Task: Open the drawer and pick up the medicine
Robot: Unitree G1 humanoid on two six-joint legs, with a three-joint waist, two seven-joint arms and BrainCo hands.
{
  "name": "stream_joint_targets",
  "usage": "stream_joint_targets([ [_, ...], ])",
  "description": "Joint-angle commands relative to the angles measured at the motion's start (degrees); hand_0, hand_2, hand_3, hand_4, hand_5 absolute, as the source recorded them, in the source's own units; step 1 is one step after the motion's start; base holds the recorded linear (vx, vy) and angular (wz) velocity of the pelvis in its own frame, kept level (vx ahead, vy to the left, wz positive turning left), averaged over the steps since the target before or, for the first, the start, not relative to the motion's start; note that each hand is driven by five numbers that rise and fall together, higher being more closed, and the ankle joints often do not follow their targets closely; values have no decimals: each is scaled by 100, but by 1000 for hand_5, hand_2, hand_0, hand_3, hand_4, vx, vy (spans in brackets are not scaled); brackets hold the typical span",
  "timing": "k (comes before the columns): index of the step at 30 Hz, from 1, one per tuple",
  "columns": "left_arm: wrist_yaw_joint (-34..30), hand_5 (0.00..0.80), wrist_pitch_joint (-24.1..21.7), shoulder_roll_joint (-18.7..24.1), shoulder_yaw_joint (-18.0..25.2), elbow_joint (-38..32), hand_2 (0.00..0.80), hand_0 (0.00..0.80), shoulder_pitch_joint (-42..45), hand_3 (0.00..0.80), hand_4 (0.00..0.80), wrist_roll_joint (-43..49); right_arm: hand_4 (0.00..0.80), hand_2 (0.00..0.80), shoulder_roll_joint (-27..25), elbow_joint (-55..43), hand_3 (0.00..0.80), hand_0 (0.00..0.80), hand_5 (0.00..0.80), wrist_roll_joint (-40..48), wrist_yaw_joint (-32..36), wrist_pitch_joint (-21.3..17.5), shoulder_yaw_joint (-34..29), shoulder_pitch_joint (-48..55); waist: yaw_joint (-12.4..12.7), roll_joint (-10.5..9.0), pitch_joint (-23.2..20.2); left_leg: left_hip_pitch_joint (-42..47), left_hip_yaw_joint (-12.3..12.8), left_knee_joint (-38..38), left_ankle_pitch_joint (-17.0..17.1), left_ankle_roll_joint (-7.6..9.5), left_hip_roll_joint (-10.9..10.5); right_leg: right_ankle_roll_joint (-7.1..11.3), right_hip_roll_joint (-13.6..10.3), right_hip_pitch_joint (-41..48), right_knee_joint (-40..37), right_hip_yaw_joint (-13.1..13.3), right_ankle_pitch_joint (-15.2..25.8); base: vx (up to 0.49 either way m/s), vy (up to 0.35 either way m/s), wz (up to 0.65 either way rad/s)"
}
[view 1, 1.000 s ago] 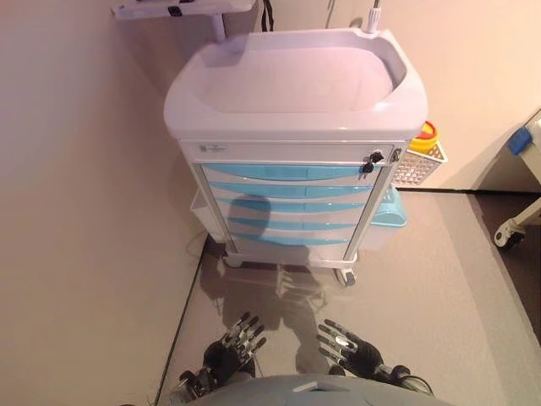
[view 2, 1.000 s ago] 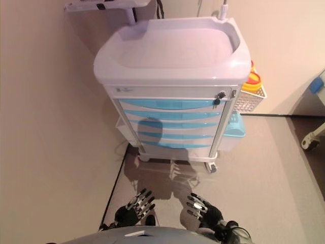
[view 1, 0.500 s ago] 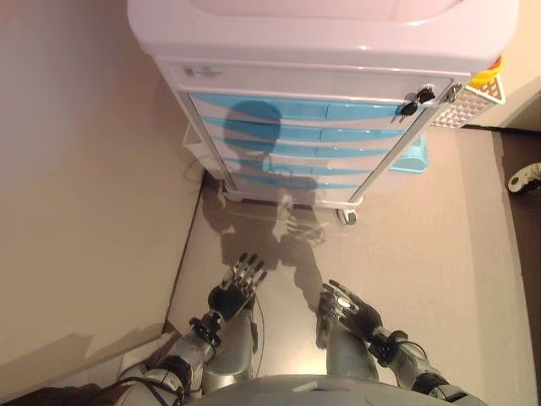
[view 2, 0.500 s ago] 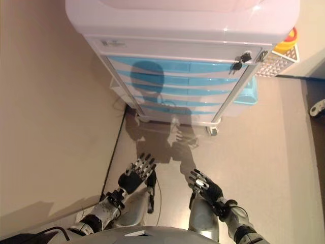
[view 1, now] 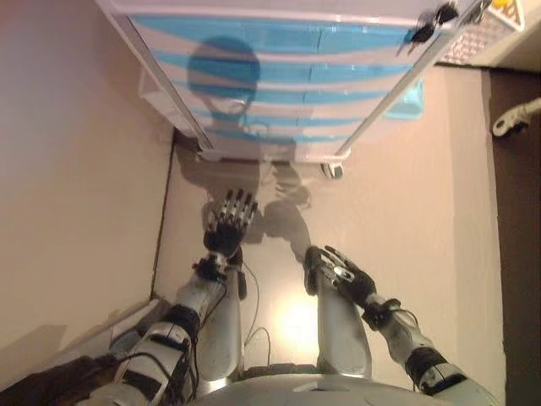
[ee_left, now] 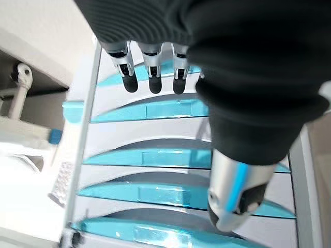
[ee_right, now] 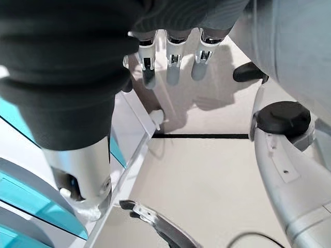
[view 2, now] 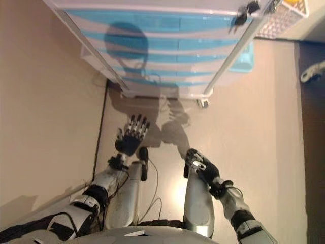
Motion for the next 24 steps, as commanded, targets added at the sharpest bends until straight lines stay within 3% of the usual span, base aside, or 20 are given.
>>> stream_joint_targets([
  [1,-47,0,59,-113,245,-468,0,0,-58,0,0,-474,0,0,-90,-354,0,0,0,84,-51,208,277,476,-104,37,-179,-102,116,131,-355,284,-328,161,274,-287,-89,147,435,118,21,-5],
  [11,508,0,253,358,583,-445,0,0,-933,0,0,-1242,0,0,-223,-571,0,0,0,229,-83,445,402,408,-238,-101,-75,-492,152,423,-403,268,-287,148,355,-622,-1,227,523,13,6,-3],
  [24,1320,0,118,1061,698,-27,0,0,-2351,0,0,-1623,0,0,-311,-623,0,0,0,482,-19,371,686,309,-376,-303,-4,-768,192,565,-444,231,-183,133,417,-769,-153,219,651,0,-8,0],
])
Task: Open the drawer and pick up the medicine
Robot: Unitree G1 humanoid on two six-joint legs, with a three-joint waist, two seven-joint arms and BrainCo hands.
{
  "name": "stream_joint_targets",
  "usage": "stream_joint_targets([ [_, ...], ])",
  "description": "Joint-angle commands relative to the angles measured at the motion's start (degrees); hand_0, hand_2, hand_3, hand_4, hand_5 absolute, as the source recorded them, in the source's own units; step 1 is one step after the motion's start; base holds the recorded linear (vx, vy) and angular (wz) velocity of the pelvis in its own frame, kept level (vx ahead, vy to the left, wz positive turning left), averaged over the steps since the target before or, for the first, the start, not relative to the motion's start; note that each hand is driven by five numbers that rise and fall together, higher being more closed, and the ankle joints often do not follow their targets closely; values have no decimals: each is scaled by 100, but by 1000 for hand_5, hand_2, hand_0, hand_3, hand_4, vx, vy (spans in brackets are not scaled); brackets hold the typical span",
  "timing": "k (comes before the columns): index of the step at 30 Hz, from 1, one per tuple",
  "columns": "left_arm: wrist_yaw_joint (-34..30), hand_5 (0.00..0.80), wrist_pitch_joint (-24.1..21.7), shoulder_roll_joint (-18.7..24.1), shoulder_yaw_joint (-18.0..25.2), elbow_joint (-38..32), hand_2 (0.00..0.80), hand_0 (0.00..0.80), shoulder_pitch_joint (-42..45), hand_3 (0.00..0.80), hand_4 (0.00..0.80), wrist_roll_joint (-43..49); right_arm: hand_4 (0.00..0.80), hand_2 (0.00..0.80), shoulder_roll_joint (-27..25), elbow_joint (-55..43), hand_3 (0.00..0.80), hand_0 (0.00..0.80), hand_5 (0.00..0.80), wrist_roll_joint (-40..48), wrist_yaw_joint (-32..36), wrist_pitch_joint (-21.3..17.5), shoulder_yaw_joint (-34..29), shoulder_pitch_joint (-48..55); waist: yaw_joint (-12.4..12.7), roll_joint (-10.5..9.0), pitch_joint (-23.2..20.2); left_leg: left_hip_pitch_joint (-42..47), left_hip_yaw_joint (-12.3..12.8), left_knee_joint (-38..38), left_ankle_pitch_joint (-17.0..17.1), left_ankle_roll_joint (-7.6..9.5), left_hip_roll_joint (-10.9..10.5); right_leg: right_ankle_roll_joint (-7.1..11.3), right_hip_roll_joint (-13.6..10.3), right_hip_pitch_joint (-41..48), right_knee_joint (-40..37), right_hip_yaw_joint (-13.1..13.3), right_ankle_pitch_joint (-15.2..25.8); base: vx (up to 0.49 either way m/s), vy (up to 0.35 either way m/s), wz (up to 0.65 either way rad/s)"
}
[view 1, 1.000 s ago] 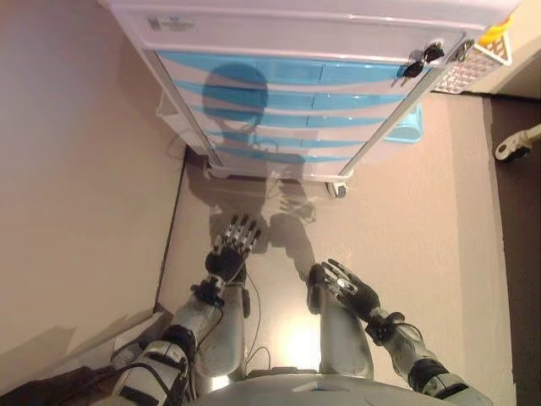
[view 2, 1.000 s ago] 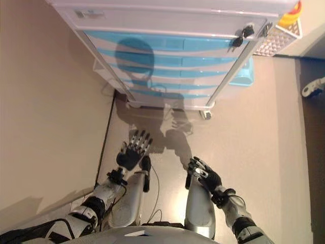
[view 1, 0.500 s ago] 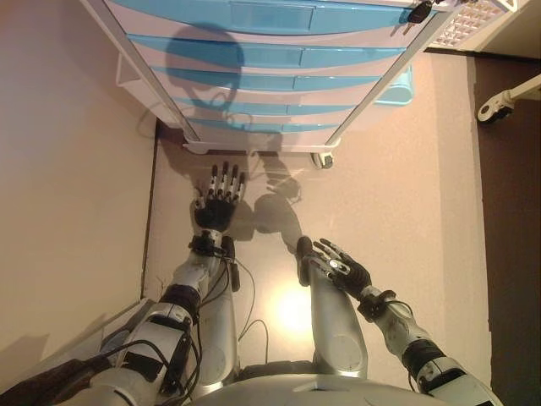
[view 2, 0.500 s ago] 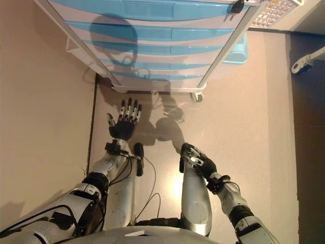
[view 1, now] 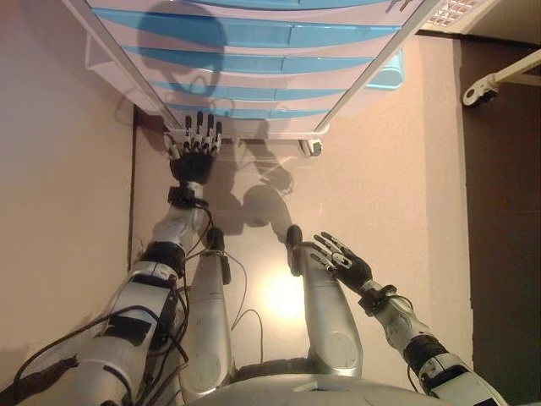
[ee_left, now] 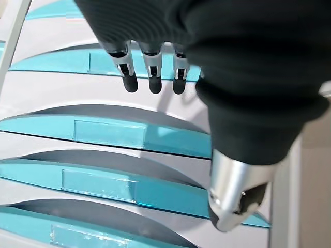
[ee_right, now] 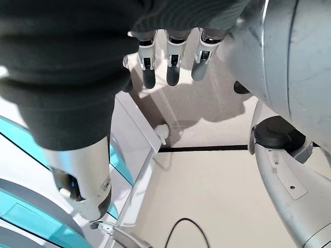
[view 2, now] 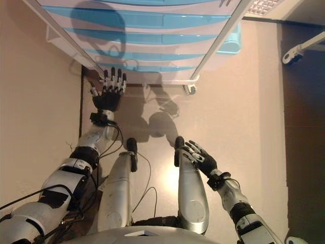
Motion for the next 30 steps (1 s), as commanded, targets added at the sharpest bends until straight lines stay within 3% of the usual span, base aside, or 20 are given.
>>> stream_joint_targets([
  [1,67,0,-10,181,194,111,0,0,-531,0,0,-339,0,0,-130,-148,0,0,0,53,58,83,496,435,-64,23,-170,-166,237,108,-360,251,-221,99,240,-176,-505,-33,655,0,0,0],
  [8,519,0,-285,514,9,323,0,0,-1257,0,0,-276,0,0,-239,-201,0,0,0,133,157,-78,663,489,-194,-34,-117,-208,327,93,-378,243,-151,73,246,-207,-648,-17,725,-7,-2,-4],
  [23,1489,0,-694,794,-507,580,0,0,-2088,0,0,579,0,0,-436,-114,0,0,0,157,350,-342,864,592,-395,11,-108,-264,496,97,-405,227,-102,3,229,-271,-836,51,781,-1,9,-2],
  [30,1350,0,-704,930,-545,738,0,0,-2256,0,0,555,0,0,-471,-7,0,0,0,131,493,-428,874,627,-440,26,-107,-251,558,101,-416,223,-77,-7,243,-261,-873,89,785,-1,12,-2],
])
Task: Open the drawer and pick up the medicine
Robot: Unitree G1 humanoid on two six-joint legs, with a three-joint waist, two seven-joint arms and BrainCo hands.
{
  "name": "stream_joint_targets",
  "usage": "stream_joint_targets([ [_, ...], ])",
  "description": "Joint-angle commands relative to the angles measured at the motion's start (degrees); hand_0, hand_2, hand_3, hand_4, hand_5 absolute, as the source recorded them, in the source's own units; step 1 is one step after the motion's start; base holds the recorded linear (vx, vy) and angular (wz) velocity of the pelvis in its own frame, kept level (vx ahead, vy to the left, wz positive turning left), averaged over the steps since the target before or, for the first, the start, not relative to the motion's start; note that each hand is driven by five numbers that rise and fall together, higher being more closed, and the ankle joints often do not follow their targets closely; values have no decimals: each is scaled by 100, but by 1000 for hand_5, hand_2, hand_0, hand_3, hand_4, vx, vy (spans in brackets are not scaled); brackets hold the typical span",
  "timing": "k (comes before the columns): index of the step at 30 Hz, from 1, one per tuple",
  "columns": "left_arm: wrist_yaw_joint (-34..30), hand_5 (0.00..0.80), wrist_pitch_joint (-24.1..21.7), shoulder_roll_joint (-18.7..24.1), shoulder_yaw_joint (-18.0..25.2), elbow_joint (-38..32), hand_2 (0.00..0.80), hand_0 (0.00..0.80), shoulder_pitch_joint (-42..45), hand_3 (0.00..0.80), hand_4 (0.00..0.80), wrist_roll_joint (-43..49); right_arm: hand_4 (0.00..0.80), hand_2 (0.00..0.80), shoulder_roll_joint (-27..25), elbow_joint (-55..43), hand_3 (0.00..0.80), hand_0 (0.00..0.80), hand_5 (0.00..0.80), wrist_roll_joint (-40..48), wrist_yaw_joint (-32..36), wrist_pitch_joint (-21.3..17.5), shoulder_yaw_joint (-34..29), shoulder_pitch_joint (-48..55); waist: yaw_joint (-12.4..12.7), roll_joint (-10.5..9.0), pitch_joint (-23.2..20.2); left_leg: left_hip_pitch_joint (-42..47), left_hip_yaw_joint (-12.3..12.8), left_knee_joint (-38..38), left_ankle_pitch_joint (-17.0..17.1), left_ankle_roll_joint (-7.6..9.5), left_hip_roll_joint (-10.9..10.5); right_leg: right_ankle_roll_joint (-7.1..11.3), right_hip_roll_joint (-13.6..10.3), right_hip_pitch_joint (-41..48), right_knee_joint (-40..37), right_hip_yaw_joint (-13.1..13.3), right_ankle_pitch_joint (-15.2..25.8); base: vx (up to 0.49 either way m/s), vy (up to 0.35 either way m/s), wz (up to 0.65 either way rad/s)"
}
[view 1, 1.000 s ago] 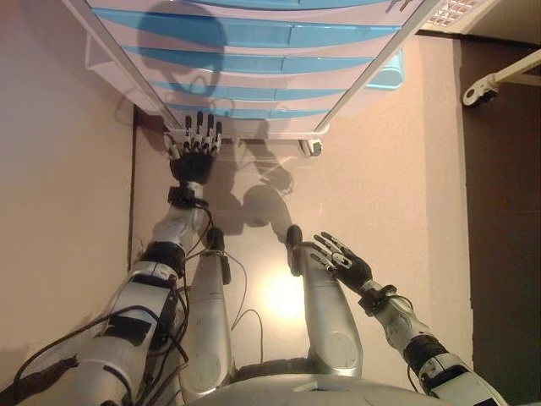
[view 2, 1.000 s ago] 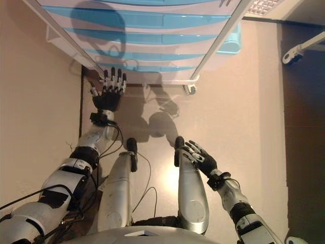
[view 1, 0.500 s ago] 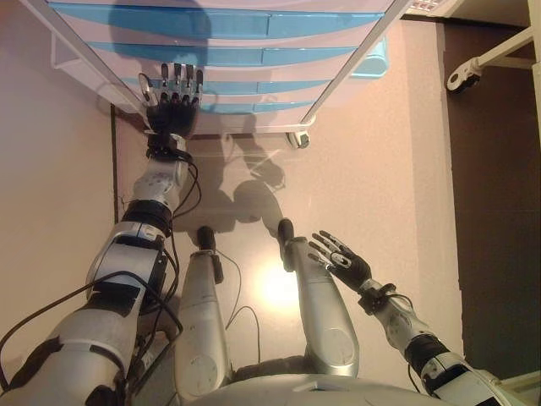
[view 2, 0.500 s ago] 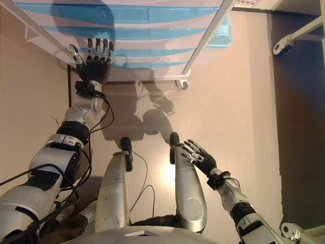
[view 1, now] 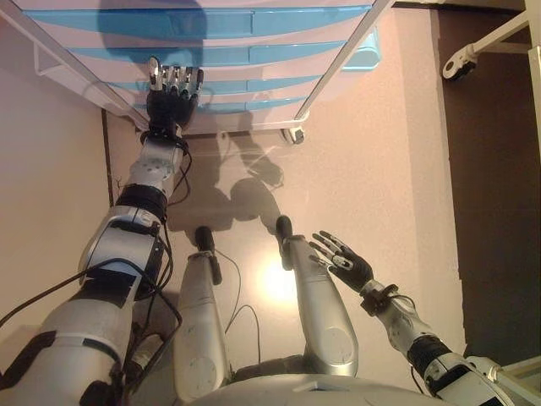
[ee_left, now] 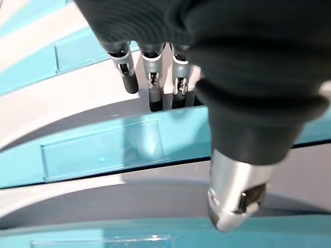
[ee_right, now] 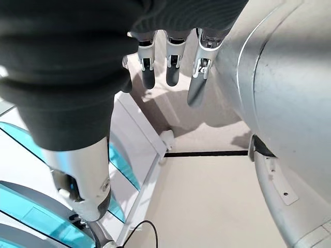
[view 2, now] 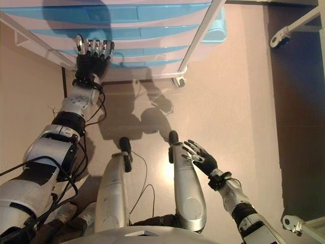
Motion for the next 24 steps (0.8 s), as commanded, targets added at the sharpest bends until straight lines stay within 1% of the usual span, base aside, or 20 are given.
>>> stream_joint_targets([
  [1,-453,0,-47,201,-25,71,0,0,-667,0,0,-2,0,0,-224,-5,0,0,0,-83,236,19,447,617,-75,71,-127,-131,424,131,-434,237,-229,74,92,-68,-804,-30,721,0,0,0],
  [2,-605,0,-70,208,-15,69,0,0,-675,0,0,12,0,0,-221,1,0,0,0,-90,242,4,454,623,-76,66,-127,-114,429,114,-432,236,-228,71,96,-54,-817,-30,722,0,0,0],
  [3,-715,82,-152,216,-21,42,82,82,-669,82,82,33,0,0,-225,3,0,0,0,-89,252,-17,465,632,-72,63,-127,-104,432,100,-429,232,-226,70,98,-44,-831,-30,727,0,0,0],
  [4,-781,257,-204,218,-25,8,257,257,-659,257,257,76,0,0,-231,-2,0,0,0,-82,258,-25,476,641,-67,60,-127,-103,433,94,-426,227,-223,69,99,-39,-841,-31,732,0,0,0],
  [5,-852,690,-255,222,-54,-77,690,690,-650,690,690,87,0,0,-218,1,0,0,0,-84,267,-37,468,661,-59,57,-127,-92,430,78,-422,229,-223,70,104,-22,-852,-32,735,0,0,0],
  [6,-909,800,-277,226,-70,-106,800,800,-648,800,800,148,0,0,-209,-2,0,0,0,-79,267,-40,466,674,-51,52,-127,-77,427,64,-421,234,-223,71,105,-9,-854,-36,734,0,0,0],
  [16,-1375,800,-279,223,3,-313,800,800,-398,800,800,168,0,0,-175,-82,0,0,0,-175,211,-91,452,723,41,81,-128,161,375,-271,-283,204,-260,68,84,216,-1017,-104,713,-4,-5,-1],
  [20,-1501,800,-170,204,76,-293,800,800,-265,800,800,9,0,0,-158,-78,0,0,0,-200,214,-97,426,724,88,95,-128,244,338,-368,-226,192,-276,64,67,304,-1046,-147,692,-7,-17,0],
  [24,-1706,800,-76,116,196,-274,800,800,66,800,800,2,0,0,-121,-156,0,0,0,-233,140,-143,419,743,160,114,-129,348,288,-504,-155,165,-279,60,61,429,-1098,-228,659,-39,-49,1],
])
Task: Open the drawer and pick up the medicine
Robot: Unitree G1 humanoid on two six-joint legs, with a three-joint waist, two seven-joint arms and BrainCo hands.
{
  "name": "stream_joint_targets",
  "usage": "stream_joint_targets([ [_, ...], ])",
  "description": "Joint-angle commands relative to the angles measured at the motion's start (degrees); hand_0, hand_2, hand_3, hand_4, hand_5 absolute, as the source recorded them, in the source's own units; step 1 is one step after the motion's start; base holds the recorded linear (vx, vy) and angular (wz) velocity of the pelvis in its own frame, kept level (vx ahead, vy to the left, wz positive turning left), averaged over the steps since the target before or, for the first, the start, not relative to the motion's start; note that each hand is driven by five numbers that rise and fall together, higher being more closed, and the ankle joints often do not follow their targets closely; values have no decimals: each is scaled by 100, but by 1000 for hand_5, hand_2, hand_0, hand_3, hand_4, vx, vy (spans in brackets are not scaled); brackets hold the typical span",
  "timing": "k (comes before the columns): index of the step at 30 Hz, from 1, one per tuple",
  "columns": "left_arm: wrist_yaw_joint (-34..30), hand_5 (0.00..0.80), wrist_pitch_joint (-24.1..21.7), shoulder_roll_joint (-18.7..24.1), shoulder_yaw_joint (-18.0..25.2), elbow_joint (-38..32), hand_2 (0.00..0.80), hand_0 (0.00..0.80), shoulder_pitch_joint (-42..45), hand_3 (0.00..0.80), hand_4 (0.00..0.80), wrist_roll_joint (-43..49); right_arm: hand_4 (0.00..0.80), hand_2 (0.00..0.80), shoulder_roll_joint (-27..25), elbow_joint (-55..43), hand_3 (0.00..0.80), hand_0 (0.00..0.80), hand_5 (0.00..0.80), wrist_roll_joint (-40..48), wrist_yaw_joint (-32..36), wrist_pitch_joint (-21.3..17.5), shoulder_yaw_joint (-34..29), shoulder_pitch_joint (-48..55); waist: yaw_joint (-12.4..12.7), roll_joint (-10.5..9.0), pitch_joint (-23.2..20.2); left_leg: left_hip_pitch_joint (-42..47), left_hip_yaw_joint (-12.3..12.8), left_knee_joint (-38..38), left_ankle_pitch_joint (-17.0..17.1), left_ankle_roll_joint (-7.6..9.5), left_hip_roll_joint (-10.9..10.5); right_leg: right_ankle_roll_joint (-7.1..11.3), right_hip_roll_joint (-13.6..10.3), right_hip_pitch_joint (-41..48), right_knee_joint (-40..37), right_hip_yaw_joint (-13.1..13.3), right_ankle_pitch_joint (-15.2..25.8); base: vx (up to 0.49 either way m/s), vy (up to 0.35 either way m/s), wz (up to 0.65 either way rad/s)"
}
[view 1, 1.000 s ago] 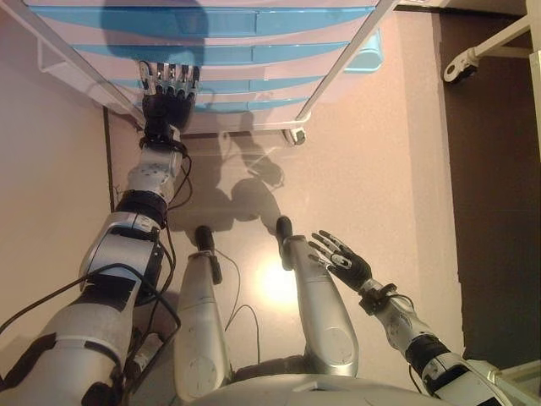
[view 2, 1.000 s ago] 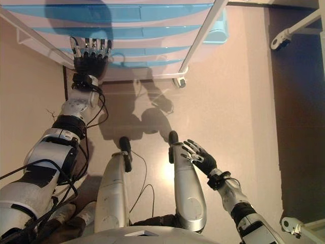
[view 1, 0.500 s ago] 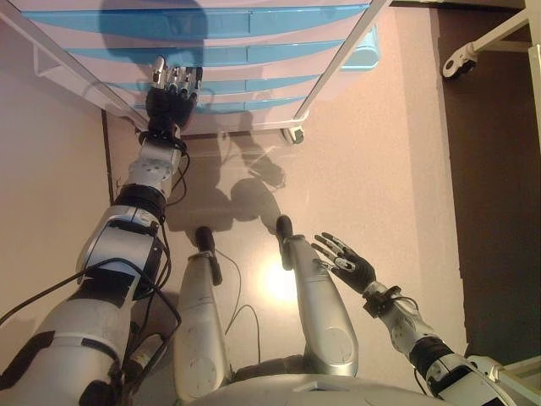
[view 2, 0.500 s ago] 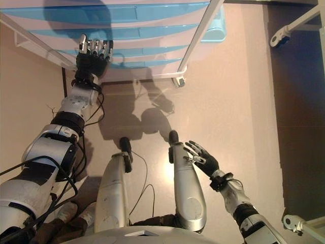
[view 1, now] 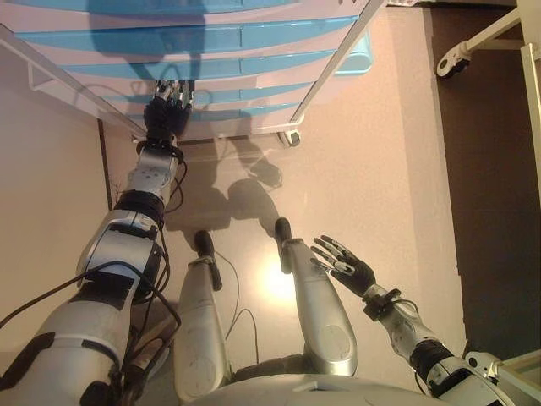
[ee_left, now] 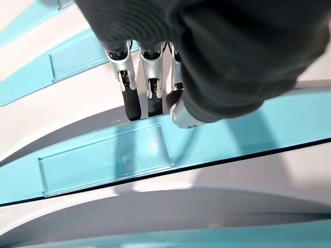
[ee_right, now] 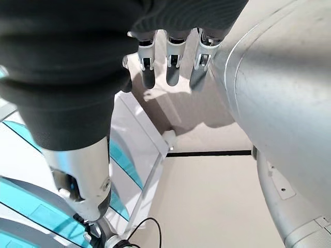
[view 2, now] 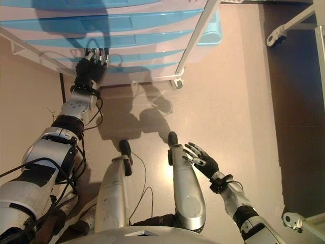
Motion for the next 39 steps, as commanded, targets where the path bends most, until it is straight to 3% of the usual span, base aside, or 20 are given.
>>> stream_joint_targets([
  [1,-1294,800,110,120,328,-701,800,800,-49,800,800,-74,0,0,-102,-228,0,0,0,-228,33,48,270,656,219,89,-135,-216,257,-62,-56,220,-291,43,53,-31,-811,-211,721,-104,-48,3],
  [27,-2855,800,774,-670,870,-449,800,800,2566,800,800,486,0,0,99,-842,0,0,0,-618,-297,265,56,817,747,-18,-135,250,-241,-711,329,99,-197,18,196,636,-1126,-804,616,-17,-49,6],
  [39,-3187,800,858,-1141,941,-272,800,800,3683,800,800,670,0,0,221,-878,0,0,0,-704,-384,225,-120,870,1008,-23,-135,260,-451,-817,372,95,-203,35,220,732,-1155,-1046,563,-5,-42,8],
])
